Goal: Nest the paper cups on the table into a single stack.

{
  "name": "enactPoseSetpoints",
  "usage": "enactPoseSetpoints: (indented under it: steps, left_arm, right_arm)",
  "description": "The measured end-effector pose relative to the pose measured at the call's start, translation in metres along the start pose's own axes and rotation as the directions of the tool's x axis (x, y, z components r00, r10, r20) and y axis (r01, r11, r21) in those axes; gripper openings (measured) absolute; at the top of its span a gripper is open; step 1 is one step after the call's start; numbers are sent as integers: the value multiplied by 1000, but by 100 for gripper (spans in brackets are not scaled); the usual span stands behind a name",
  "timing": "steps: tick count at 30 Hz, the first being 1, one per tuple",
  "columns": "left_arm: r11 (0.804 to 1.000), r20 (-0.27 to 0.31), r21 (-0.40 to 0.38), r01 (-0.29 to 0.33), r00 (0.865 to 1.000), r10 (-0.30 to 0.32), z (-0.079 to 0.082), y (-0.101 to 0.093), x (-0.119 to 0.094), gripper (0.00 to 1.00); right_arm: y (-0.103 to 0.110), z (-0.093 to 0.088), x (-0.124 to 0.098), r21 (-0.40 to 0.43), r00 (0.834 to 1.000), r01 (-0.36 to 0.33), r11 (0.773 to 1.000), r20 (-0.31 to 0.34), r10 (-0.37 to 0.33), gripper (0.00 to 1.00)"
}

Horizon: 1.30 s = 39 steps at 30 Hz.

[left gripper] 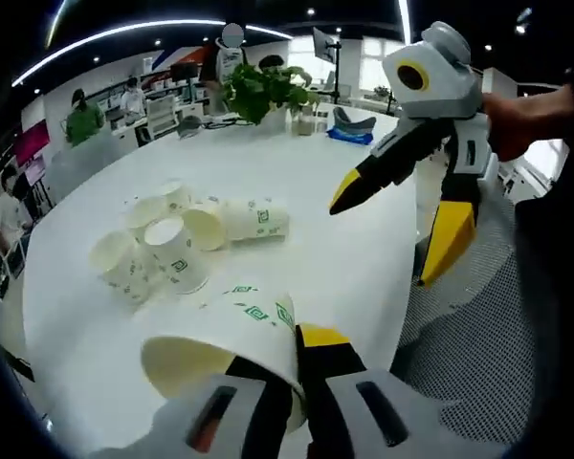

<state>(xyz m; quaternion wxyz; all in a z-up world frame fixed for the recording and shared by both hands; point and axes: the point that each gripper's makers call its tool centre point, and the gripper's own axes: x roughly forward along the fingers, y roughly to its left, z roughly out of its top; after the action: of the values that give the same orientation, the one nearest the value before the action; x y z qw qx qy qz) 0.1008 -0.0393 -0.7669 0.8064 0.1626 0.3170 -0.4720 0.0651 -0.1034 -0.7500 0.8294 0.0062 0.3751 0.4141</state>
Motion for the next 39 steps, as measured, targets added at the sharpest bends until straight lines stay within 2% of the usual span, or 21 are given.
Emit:
enactPoseSetpoints:
  steps: [5, 9, 14, 22, 39]
  left_arm:
    - [1000, -24, -13, -15, 1000, 15, -1, 14, 6, 0]
    - [1000, -77, 7, -26, 997, 27, -5, 23, 12, 0]
    - [999, -105, -8, -37, 994, 36, -9, 31, 19, 0]
    - [998, -161, -41, -56, 986, 49, -25, 40, 28, 0]
    - [996, -167, -62, -71, 984, 60, -26, 42, 32, 0]
  right_arm:
    - [0, -5, -2, 20, 1000, 15, 1000, -3, -15, 72]
    - [-2, -8, -3, 32, 1000, 23, 999, -4, -23, 72]
    - [-6, -10, -4, 42, 1000, 27, 999, -3, -27, 72]
    - [-9, -13, -5, 55, 999, 34, 998, -1, -34, 72]
    - [-6, -16, -4, 78, 999, 34, 996, 0, -34, 72]
